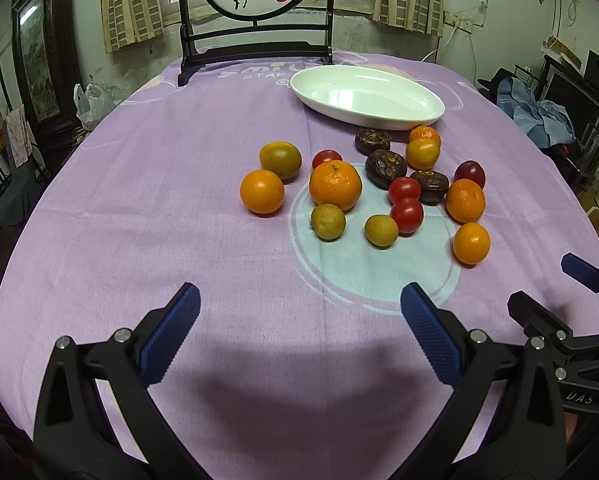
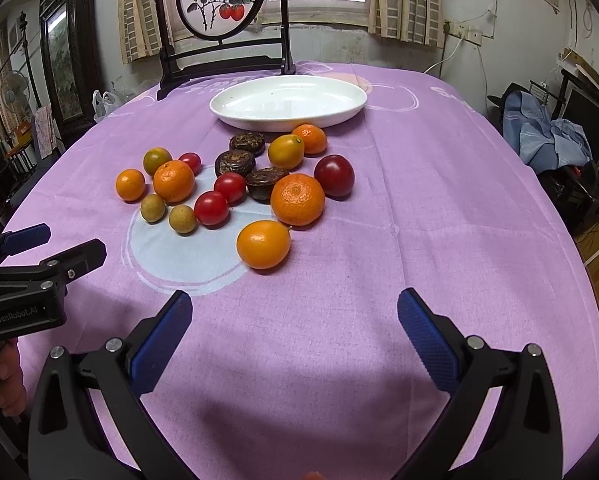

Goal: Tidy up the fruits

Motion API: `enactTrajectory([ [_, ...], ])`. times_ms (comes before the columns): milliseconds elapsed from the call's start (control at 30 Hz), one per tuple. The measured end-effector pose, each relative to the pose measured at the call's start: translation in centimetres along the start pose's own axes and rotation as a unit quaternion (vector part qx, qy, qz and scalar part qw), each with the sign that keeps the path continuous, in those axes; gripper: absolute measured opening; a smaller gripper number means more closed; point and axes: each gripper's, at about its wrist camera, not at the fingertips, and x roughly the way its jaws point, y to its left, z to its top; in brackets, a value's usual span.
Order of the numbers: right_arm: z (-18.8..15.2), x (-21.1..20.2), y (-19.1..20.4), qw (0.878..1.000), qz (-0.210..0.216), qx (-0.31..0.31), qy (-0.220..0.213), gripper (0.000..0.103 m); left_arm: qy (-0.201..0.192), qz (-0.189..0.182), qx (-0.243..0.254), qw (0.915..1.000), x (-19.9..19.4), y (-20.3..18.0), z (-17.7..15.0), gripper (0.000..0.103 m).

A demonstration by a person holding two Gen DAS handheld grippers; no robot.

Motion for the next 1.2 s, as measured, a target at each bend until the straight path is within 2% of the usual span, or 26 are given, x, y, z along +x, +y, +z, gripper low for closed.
enactTrajectory([
  [667,-0.4,0.6,0.0,1.000,-0.002,-0.004,0.007,0.102,0.008,0.001,0.006,0.9999,0.6,0.1,-0.2,0.101],
  [900,0.8,2.4,-0.4,0.998,0.034,0.016,0.043,0.102,0.005,0.010,0.011,0.9999,1.1,1.4,-0.2,0.101],
  [1033,2.0,3.8,0.3,0.998,0.014,-0.010,0.054,0.101,0.000,0.021,0.016,0.9996,1.2,2.3,-0.2,0.101],
  [1133,2.9,5.1,1.1,0.997,0.007,-0.037,0.070,0.082,0.006,0.020,0.012,0.9997,1.6,3.2,-0.1,0.101],
  [1200,3.2,6.2,1.7,0.994,0.006,-0.056,0.089,0.074,0.010,0.018,0.006,0.9998,1.9,3.7,-0.1,0.101],
])
